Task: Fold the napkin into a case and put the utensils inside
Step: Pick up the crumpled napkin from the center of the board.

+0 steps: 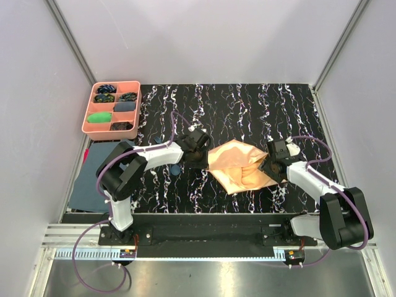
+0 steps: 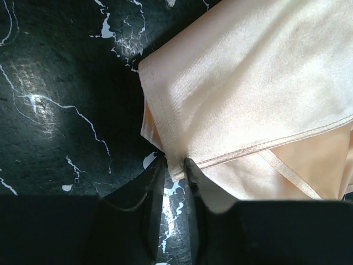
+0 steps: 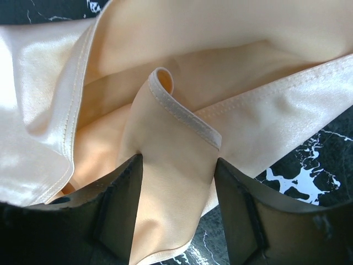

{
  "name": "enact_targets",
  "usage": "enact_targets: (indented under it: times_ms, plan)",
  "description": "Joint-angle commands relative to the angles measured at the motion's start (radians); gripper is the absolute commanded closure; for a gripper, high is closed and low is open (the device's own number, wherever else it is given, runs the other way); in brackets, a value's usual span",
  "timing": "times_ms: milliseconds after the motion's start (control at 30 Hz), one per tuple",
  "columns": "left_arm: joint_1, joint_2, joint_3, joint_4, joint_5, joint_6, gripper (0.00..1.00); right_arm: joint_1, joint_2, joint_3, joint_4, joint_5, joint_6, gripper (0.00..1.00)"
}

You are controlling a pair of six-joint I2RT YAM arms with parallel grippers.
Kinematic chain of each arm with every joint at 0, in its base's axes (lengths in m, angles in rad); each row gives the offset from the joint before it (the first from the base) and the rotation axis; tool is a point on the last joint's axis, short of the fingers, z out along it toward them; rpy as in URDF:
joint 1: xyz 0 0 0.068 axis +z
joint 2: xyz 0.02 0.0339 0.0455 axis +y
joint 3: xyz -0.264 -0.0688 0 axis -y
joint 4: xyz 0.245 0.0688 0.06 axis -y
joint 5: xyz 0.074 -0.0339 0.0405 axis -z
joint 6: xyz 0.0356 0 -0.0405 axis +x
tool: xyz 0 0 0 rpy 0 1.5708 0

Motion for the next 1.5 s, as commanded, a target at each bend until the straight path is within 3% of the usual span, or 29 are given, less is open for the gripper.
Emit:
enact_targets:
  times_ms: [0, 67, 133, 200, 233, 333, 400, 733, 967, 1067, 1200, 1333, 1467]
  plan:
    - [0.01, 0.003, -0.01, 0.042, 0.019, -0.011, 0.74, -0.005, -0.006, 0.04, 0.023, 0.063, -0.023, 0.39]
    - [0.016, 0.001, -0.014, 0.057, 0.025, -0.009, 0.82, -0.005, 0.003, 0.041, 0.026, 0.065, -0.021, 0.42]
    - [0.028, -0.005, -0.013, 0.064, 0.035, -0.006, 1.0, -0.005, 0.013, 0.049, 0.027, 0.071, -0.023, 0.53]
    - [0.035, -0.043, -0.016, 0.073, 0.037, 0.005, 1.0, -0.005, 0.02, 0.07, 0.026, 0.069, -0.037, 0.62]
    - [0.039, -0.062, -0.018, 0.074, 0.032, 0.009, 1.0, -0.005, 0.02, 0.081, 0.012, 0.069, -0.043, 0.74]
    - [0.039, -0.167, -0.016, 0.081, 0.029, 0.029, 1.0, -0.005, -0.003, 0.126, -0.049, 0.082, -0.055, 0.95]
    - [0.039, -0.255, -0.008, 0.082, 0.055, 0.044, 1.0, -0.005, -0.047, 0.159, -0.086, 0.086, -0.061, 1.0]
    - [0.039, -0.747, -0.054, 0.185, 0.132, 0.067, 1.0, -0.004, -0.438, 0.348, -0.313, -0.029, -0.179, 1.0]
    - [0.038, -1.051, -0.007, 0.2, 0.164, 0.098, 1.0, -0.004, -0.709, 0.524, -0.279, -0.304, -0.323, 1.0]
    - [0.036, -1.102, 0.018, 0.203, 0.143, 0.03, 1.0, -0.004, -0.78, 0.607, -0.253, -0.31, -0.33, 1.0]
    - [0.038, -1.076, 0.067, 0.159, 0.027, -0.049, 1.0, -0.004, -0.765, 0.621, -0.238, -0.159, -0.248, 1.0]
    - [0.051, -0.882, 0.201, -0.023, -0.213, -0.066, 1.0, -0.004, -0.542, 0.627, -0.203, -0.077, -0.242, 1.0]
    - [0.174, -0.66, 0.363, -0.016, -0.175, -0.071, 1.0, -0.007, -0.334, 0.71, -0.1, -0.006, -0.296, 1.0]
